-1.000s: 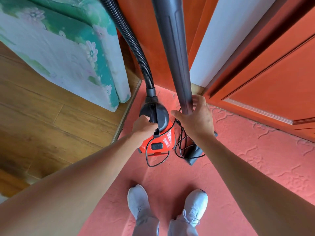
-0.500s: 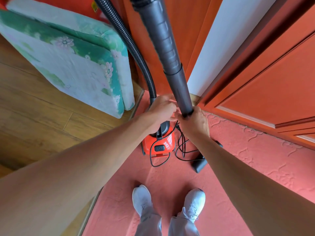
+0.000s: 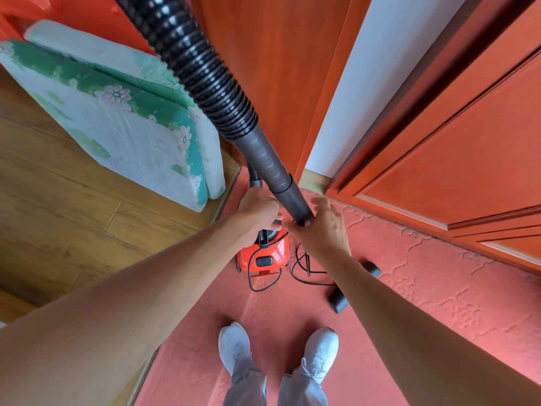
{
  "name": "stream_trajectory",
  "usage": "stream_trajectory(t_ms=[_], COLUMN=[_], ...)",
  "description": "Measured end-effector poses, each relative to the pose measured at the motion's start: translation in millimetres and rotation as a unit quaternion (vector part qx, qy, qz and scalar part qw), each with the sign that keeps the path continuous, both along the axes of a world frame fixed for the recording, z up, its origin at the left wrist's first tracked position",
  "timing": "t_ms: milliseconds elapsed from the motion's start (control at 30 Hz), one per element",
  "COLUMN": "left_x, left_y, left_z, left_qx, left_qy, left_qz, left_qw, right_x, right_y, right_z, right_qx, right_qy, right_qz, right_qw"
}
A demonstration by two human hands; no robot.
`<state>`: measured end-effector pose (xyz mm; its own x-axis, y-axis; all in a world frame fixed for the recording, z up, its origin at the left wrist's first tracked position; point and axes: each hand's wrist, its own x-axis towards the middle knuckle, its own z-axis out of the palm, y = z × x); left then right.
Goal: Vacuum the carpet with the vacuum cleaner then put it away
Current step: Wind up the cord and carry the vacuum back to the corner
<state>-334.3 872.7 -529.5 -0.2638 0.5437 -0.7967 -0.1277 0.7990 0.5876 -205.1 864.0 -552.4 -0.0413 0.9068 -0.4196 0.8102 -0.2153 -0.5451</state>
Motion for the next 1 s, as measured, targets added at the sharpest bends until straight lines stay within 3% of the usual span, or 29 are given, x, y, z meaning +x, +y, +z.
stream_trajectory(t_ms=[167, 300, 433, 667, 800, 1000], left_x=[-1, -5, 1, 43, 58, 67], left_y=[-8, -2, 20, 62, 78, 74], left_z=[14, 25, 29, 25, 14, 10], left_qx=[0.002, 0.024, 0.075, 0.161, 0.195, 0.163], left_qy=[-0.040, -0.062, -0.022, -0.035, -0.025, -0.012], left_qz=[-0.029, -0.057, -0.101, -0.167, -0.184, -0.173], left_qw=[0.999, 0.996, 0.992, 0.972, 0.963, 0.971], right_x=[2, 21, 44, 50, 44, 44], right_y=[-5, 17, 51, 97, 125, 103], right_z=[9, 27, 35, 20, 2, -3], right_qx=[0.054, 0.105, 0.137, 0.144, 0.137, 0.141], right_qy=[-0.031, -0.004, 0.027, 0.013, -0.021, -0.038], right_qz=[0.013, -0.058, -0.116, -0.182, -0.165, -0.112], right_qw=[0.998, 0.993, 0.983, 0.973, 0.976, 0.983])
